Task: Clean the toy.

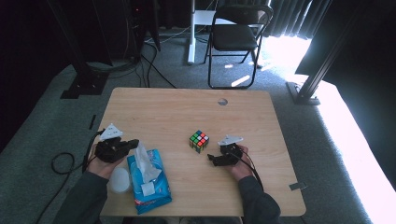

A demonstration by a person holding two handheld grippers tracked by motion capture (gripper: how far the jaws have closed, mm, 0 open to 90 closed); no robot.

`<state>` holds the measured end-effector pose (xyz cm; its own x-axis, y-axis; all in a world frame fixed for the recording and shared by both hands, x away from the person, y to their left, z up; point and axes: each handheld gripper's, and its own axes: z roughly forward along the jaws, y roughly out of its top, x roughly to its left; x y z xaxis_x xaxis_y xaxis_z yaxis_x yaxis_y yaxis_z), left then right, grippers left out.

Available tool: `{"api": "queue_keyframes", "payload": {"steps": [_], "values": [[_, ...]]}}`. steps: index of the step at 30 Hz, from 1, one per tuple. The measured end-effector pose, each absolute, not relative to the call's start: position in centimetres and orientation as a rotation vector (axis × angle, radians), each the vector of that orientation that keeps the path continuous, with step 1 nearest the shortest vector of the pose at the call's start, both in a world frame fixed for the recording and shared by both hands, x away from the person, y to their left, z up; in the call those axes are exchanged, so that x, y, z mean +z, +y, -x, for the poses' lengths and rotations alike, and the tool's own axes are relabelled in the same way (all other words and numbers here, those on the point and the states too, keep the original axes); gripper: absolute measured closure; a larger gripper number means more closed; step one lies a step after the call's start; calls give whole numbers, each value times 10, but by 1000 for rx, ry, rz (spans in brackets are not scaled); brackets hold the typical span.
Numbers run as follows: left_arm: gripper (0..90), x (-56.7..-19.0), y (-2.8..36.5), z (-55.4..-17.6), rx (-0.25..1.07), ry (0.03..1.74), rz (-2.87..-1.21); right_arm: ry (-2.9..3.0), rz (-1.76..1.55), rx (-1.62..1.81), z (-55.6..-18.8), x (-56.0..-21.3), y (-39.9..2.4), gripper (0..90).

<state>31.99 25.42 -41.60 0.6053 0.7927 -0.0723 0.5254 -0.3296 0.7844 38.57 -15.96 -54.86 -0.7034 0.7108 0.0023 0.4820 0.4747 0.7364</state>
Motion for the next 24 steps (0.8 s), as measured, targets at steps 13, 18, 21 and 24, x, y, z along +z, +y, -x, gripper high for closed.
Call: {"api": "queue_keyframes", "payload": {"steps": [13,18,21,24], "values": [[900,-409,264,-346,417,1062,-1973,2421,-1014,1065,-386,-549,-160,228],[900,-408,262,-355,419,1058,-1999,2421,-1014,1066,-386,-549,-160,227],[900,-407,261,-358,419,1061,-1993,2420,-1016,1066,-386,-549,-159,227],[900,-403,260,-363,423,1063,-1982,2420,-1016,1066,-386,-549,-160,227]]}}
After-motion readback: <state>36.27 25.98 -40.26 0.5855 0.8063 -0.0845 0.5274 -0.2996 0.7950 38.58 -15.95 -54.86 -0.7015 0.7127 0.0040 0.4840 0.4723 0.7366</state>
